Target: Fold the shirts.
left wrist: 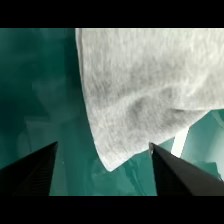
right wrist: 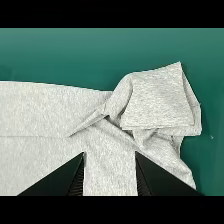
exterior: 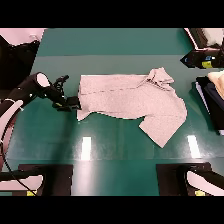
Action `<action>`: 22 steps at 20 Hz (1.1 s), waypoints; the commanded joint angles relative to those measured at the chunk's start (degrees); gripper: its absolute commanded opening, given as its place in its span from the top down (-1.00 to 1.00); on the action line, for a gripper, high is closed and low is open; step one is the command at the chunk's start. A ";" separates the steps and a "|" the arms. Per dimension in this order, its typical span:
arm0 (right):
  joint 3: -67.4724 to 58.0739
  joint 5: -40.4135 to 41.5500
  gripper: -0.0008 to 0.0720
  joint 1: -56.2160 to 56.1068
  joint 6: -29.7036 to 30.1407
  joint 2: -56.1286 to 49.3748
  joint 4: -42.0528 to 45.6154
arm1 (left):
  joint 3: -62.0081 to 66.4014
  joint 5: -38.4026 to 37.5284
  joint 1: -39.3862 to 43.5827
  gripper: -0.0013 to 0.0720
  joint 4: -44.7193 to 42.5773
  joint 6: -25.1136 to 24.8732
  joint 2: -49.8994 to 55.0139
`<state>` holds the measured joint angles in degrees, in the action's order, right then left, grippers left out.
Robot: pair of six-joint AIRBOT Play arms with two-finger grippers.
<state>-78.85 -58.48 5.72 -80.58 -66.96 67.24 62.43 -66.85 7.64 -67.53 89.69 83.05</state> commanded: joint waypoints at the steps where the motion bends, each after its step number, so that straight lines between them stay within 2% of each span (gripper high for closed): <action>1: 0.02 -0.42 0.01 0.00 0.09 0.50 0.00 | -3.54 0.13 -0.04 -0.85 1.90 -0.11 0.04; 5: 0.02 -0.46 0.00 0.00 0.09 0.50 0.00 | -4.17 1.64 1.38 -0.85 2.05 -0.09 0.04; 8: 0.02 -0.70 0.01 0.00 0.07 0.50 -0.07 | -4.15 5.81 4.68 -0.85 1.99 0.81 0.04; 9: 0.02 -1.11 0.01 0.00 0.07 0.52 -0.04 | -4.15 6.45 5.40 -0.76 1.99 1.90 0.04; 11: 0.02 -2.69 0.01 0.04 0.09 0.52 0.28 | -4.13 6.40 6.27 0.43 2.03 1.81 0.04; 12: 0.02 -3.41 0.01 0.07 0.09 0.52 0.42 | -4.07 6.38 6.25 0.81 2.21 1.81 0.04; 13: 0.02 -4.48 0.01 0.28 0.09 0.52 0.42 | -3.85 6.08 6.25 0.90 2.19 1.84 0.02; 17: 1.92 -14.93 0.00 3.76 0.11 1.01 0.50 | -0.09 0.52 6.25 0.90 -0.63 -0.35 -1.66; 19: 9.01 -17.94 0.01 7.19 0.09 3.08 2.40 | 0.28 0.87 6.25 0.90 -2.36 -1.44 -5.22; 22: 22.77 -17.27 0.02 13.60 0.04 6.10 6.29 | 0.28 2.58 6.25 0.90 -3.30 -1.66 -10.75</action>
<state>-65.93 -73.49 14.39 -80.47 -63.07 70.59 62.24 -64.93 13.85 -69.32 88.88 76.44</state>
